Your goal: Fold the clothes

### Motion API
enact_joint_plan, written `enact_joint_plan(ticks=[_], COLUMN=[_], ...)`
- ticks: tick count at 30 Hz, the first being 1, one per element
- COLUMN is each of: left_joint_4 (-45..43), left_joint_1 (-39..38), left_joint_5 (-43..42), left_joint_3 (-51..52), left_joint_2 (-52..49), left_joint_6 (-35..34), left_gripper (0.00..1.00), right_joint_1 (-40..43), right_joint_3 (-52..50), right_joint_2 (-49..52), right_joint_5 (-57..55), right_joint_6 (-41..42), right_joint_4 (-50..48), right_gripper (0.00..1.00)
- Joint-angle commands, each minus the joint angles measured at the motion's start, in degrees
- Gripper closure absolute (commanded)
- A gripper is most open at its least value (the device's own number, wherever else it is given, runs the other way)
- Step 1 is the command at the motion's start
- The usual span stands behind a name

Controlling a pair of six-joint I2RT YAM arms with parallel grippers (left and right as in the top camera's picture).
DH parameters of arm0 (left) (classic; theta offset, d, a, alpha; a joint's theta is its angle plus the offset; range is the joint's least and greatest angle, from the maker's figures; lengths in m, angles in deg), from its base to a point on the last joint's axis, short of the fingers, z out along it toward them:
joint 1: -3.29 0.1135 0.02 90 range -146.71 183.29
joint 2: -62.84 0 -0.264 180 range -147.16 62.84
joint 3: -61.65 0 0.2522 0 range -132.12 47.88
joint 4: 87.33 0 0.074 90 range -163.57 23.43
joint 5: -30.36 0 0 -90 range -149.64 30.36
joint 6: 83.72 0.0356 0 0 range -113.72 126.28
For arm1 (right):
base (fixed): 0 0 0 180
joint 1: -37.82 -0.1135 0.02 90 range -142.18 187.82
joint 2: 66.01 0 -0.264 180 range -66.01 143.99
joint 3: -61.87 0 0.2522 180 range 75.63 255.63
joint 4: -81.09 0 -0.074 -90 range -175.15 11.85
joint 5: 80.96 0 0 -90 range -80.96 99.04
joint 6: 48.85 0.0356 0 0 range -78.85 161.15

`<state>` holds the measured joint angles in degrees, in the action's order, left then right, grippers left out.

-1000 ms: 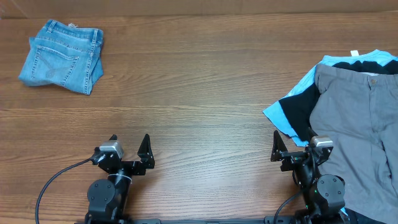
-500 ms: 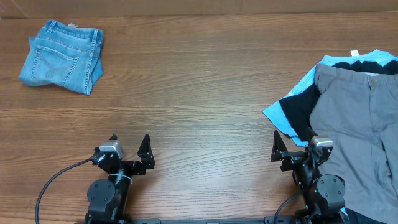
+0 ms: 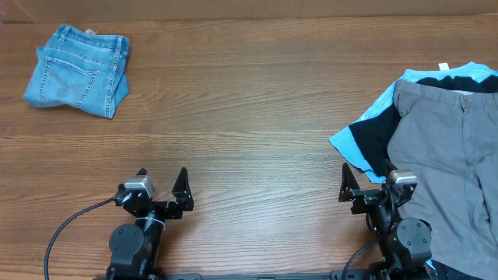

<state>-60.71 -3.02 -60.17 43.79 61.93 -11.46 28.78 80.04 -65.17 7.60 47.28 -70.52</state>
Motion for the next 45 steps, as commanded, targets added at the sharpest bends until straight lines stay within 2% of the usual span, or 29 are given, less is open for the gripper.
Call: enact_joint_plan(ticks=[1,35,38,42,45], left_joint_4=[-0.2,-1.4,-8.0,-18.8,-17.6], left_joint_1=[0.4,0.3,0.3,0.3,0.3], left_joint_5=[1.0,0.9,-0.7,-1.9,-1.8], left_joint_3=[0.3,0.3,0.2,-1.1,-5.7], left_joint_2=[0.6,0.6,0.6,0.6,-0.2], left_joint_6=[-0.5,-1.5,-1.6,-1.6,-1.5], left_gripper=[0.0,0.0,0.0,0.0,0.0], right_joint_1=[0.1,0.1,0.1,0.1,0.1], right_joint_3=[0.0,0.0,0.1,0.2,2.4], right_joint_2=[-0.5,-0.5,-0.5,-0.5,-0.2], right_joint_5=[0.2,1.0,2.1,7.5,7.8], right_joint_6=[-0.2,-0.2,0.2,8.0,9.6], right_joint_4=[-0.2,-0.3,-3.8,-16.2,-19.2], right_gripper=[0.0,0.0,0.0,0.0,0.0])
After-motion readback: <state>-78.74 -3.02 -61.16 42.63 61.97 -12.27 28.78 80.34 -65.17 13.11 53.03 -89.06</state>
